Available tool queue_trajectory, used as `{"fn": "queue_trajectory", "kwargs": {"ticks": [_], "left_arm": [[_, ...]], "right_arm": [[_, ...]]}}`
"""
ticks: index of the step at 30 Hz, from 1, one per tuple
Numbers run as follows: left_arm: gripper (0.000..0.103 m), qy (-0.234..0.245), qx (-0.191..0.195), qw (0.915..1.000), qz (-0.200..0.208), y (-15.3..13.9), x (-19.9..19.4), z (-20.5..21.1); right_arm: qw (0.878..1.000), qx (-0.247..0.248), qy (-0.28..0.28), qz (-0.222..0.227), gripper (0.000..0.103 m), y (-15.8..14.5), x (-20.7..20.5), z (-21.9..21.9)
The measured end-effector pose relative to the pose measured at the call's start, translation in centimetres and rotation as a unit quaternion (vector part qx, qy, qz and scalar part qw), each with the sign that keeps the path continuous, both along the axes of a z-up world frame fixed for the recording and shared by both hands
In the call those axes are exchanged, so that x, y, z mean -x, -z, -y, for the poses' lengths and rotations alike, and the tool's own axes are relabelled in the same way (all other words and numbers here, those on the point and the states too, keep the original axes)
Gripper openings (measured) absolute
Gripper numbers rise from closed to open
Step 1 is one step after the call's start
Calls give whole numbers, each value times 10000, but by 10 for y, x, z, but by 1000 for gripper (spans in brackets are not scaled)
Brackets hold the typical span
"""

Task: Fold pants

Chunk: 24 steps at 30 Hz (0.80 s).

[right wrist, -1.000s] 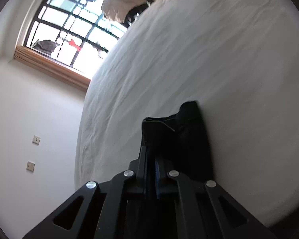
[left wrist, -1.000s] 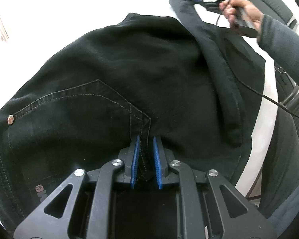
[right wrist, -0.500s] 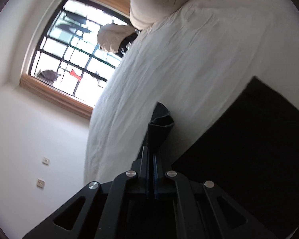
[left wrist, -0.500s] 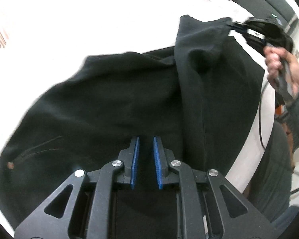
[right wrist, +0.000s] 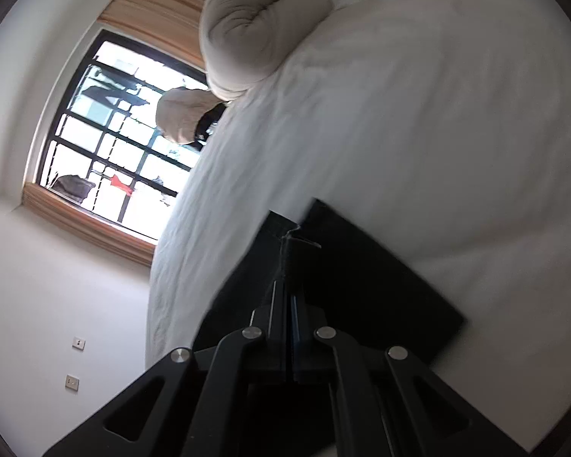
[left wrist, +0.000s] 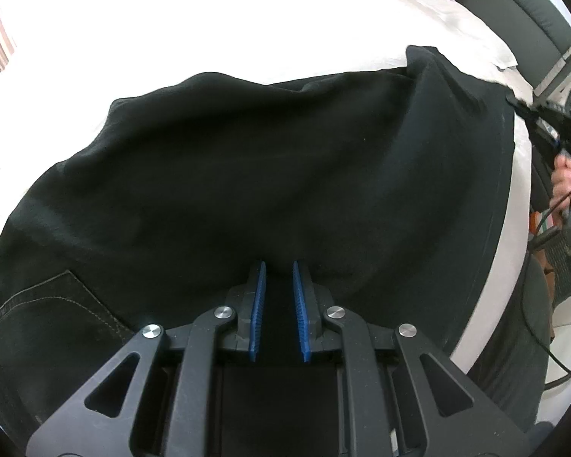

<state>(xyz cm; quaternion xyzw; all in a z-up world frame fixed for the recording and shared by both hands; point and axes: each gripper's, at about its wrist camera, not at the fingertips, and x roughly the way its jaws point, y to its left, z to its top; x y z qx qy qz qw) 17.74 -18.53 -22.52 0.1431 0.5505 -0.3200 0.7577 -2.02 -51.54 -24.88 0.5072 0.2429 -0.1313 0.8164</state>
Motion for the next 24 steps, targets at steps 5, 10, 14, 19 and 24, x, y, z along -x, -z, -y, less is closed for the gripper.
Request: {"fn": "queue_trajectory", "kwargs": {"ticks": [5, 10, 14, 19, 24], "left_arm": [[14, -14, -29, 10000, 29, -1, 0, -3], [14, -178, 178, 9997, -51, 3, -4, -21], [14, -235, 353, 9991, -70, 7, -6, -36], [14, -249, 426, 9988, -33, 9, -3, -42], [14, -254, 563, 9981, 6, 12, 0, -47]], "right_arm": [[9996, 52, 155, -230, 2, 19, 19, -2], [9981, 52, 357, -497, 2, 36, 31, -7], [9961, 336, 532, -617, 2, 33, 44, -15], [9921, 823, 853, -411, 2, 14, 50, -29], [9783, 2024, 426, -151, 3, -34, 36, -60]]}}
